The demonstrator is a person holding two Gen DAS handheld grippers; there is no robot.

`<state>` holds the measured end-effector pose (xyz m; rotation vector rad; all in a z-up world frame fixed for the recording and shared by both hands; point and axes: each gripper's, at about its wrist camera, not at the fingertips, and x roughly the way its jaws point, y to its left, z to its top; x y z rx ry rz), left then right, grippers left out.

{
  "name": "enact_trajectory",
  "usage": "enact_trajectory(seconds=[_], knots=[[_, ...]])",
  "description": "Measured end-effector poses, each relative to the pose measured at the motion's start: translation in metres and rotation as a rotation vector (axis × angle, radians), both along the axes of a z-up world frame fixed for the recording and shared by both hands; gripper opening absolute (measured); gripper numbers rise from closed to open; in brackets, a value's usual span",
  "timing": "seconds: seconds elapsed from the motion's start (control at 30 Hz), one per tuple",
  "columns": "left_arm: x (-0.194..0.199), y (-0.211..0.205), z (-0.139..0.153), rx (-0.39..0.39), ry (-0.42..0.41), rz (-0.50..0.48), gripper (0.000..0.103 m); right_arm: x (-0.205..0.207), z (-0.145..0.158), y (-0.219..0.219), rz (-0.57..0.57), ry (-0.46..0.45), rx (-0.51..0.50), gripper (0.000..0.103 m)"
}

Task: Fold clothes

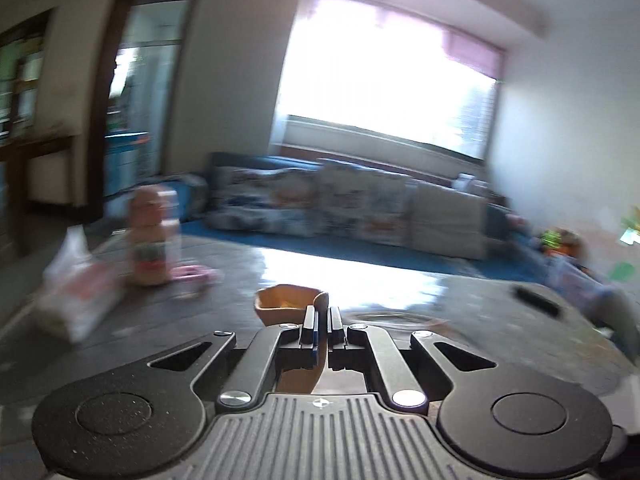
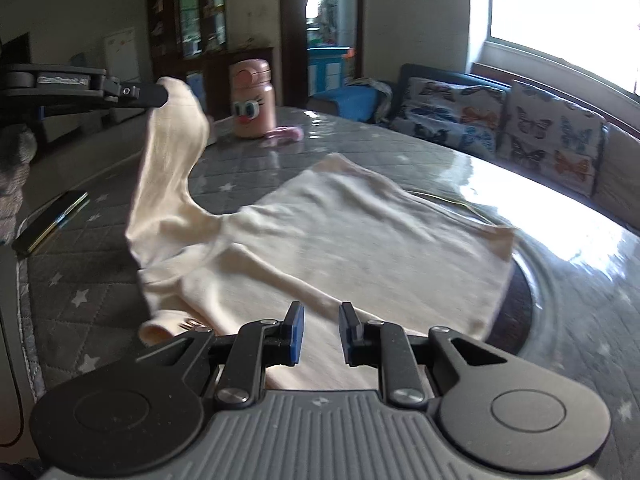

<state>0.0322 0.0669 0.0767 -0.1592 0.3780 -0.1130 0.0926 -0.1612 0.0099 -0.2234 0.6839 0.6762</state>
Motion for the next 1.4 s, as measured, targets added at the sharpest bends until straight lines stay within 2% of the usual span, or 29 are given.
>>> enact_trajectory(seconds=[0.17,0.3,0.47,0.57,0.6,0.63,0.8,0.97,1.1,1.17,1.27,1.4], knots=[[0.013,-0.056,-0.009,0.013,0.004,-0.175,0.004,-0.002,-0.003,-0.033,-0.071,0.009,0.022,0.018],[0.025,-0.089,-0.028,0.031,0.084,-0.278,0.005,-0.003,-0.009,-0.054,-0.124,0.025,0.032,0.018],[0.022,-0.103,-0.052,0.070,0.159,-0.375,0.009,-0.001,-0.011,-0.070,-0.170,0.038,0.052,0.018],[0.020,-0.090,-0.053,0.072,0.159,-0.368,0.020,0.000,-0.010,-0.072,-0.180,0.038,0.067,0.018],[0.020,-0.083,-0.050,0.070,0.155,-0.357,0.029,0.000,-0.009,-0.072,-0.181,0.039,0.074,0.018],[0.021,-0.075,-0.046,0.069,0.151,-0.341,0.031,0.001,-0.009,-0.070,-0.178,0.043,0.078,0.018],[0.021,-0.036,-0.041,0.104,0.144,-0.254,0.030,0.006,-0.012,-0.055,-0.151,0.065,0.094,0.018],[0.020,0.011,-0.066,0.118,0.221,-0.146,0.028,0.016,-0.020,-0.034,-0.128,0.095,0.089,0.018],[0.011,0.028,-0.088,0.111,0.277,-0.120,0.025,0.027,-0.030,-0.023,-0.136,0.120,0.068,0.018],[0.006,0.035,-0.099,0.107,0.304,-0.110,0.025,0.031,-0.035,-0.020,-0.143,0.134,0.060,0.016],[-0.001,0.042,-0.107,0.103,0.327,-0.104,0.024,0.030,-0.035,-0.017,-0.160,0.121,0.037,0.003],[-0.004,0.045,-0.099,0.110,0.310,-0.111,0.024,0.026,-0.024,-0.016,-0.176,0.066,0.012,0.002]])
